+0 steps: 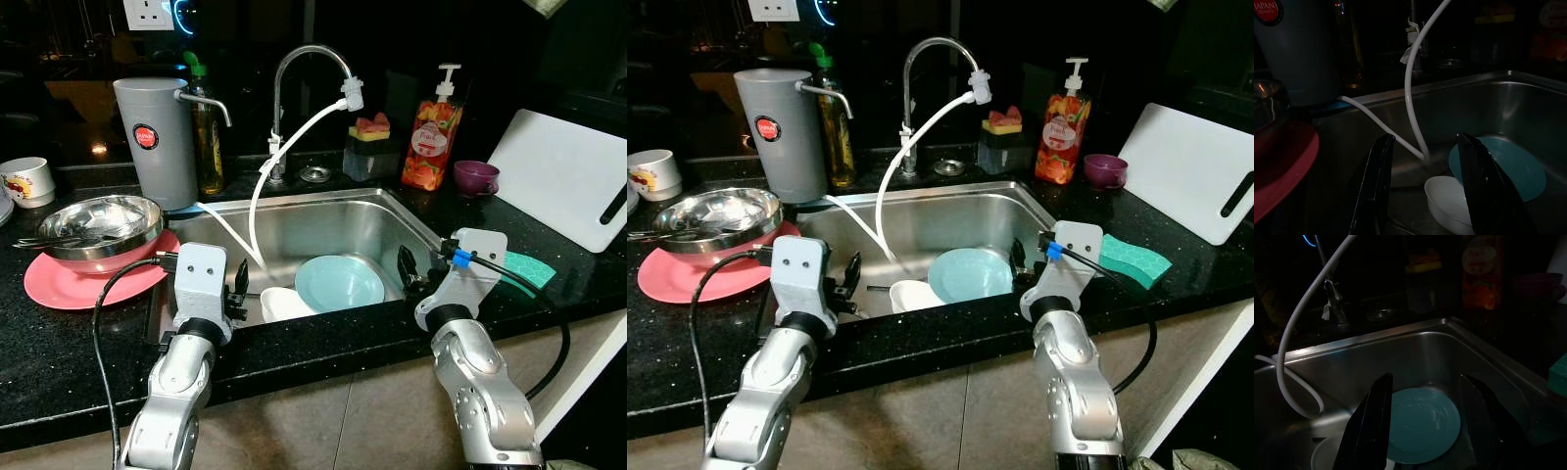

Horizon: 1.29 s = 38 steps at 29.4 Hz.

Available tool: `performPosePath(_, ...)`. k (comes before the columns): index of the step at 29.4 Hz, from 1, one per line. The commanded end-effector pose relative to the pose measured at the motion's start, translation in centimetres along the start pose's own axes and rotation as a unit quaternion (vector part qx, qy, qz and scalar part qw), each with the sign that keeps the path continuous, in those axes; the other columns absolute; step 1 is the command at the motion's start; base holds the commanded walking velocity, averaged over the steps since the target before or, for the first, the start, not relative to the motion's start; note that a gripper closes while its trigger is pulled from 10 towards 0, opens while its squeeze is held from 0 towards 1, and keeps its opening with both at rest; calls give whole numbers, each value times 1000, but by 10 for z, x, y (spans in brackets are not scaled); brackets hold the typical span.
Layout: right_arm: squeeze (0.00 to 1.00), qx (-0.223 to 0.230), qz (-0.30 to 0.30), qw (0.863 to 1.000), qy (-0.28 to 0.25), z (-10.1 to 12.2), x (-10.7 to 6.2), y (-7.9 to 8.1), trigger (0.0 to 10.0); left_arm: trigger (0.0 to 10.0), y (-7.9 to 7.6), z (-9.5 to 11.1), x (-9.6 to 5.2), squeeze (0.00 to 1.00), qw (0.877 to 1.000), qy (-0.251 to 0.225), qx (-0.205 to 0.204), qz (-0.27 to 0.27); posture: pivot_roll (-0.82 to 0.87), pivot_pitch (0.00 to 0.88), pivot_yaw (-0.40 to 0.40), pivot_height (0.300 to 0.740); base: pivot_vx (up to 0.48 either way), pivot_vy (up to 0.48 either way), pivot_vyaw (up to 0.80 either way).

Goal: Kitchen organization

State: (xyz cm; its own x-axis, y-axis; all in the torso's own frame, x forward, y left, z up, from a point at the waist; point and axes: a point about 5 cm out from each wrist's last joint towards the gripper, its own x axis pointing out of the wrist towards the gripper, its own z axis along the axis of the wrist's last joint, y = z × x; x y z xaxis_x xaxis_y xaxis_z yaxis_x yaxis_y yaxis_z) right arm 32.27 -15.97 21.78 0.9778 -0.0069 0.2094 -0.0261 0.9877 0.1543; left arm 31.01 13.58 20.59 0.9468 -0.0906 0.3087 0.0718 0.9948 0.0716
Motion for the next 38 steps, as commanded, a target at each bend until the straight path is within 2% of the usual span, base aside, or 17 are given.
performPosePath(1, 0, 4, -4, 1000, 3, -1, -1, -1, 10000, 10000, 1, -4, -2, 0, 1000, 9, 3, -1, 76, 60, -42, 740, 0, 0, 0)
performPosePath(38, 0, 5, -1, 1000, 1, 0, 0, 0, 10000, 10000, -1, -4, -1, 0, 1000, 7, 2, -6, 77, 51, -43, 740, 0, 0, 0)
